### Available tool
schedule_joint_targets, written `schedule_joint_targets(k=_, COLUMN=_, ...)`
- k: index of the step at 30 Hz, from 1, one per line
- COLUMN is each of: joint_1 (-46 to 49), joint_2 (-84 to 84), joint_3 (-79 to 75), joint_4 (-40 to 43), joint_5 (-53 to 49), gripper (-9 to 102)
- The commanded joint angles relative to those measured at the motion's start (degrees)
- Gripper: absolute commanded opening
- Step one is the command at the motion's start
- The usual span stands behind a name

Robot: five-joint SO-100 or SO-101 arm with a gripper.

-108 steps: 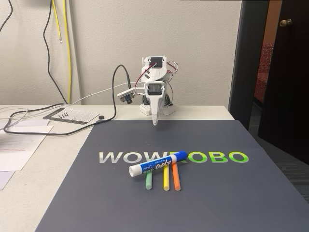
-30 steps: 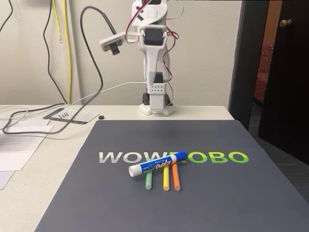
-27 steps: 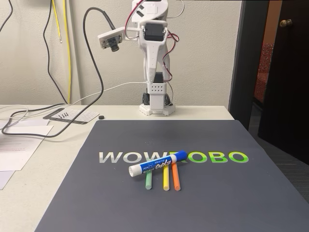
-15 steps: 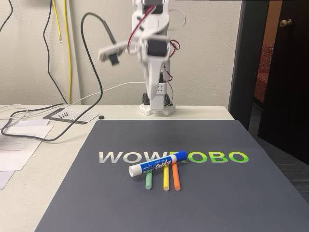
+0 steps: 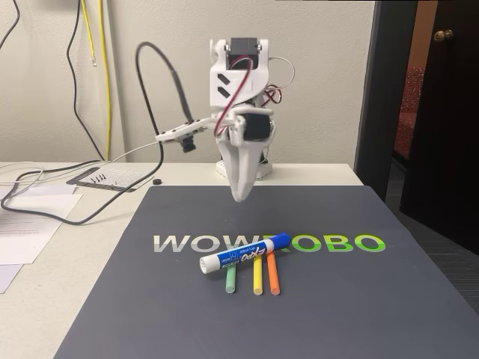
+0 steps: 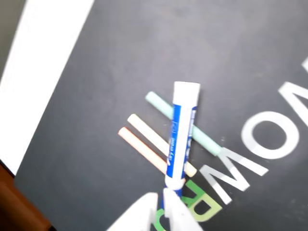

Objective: Pick up the blue marker.

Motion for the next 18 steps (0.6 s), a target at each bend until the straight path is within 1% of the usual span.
schedule_joint_targets(k=1, joint_1=-0.7, joint_2=-0.44, joint_3=-2.55, joint_4=-1.49, joint_5=-0.79, gripper=0)
schedule_joint_targets(k=4, joint_1=-0.62, joint_2=-1.93, joint_3=-2.55, joint_4=-2.46, joint_5=-1.05, gripper=3)
schedule_joint_targets(k=11, joint_1=0.62, joint_2=-5.1, joint_3=-2.55, joint_4=-4.13, joint_5=-2.2, gripper=5)
schedule_joint_targets(k=18, joint_1=2.37, joint_2=-8.0, joint_3=-2.55, joint_4=-4.75, joint_5=-2.81, gripper=16)
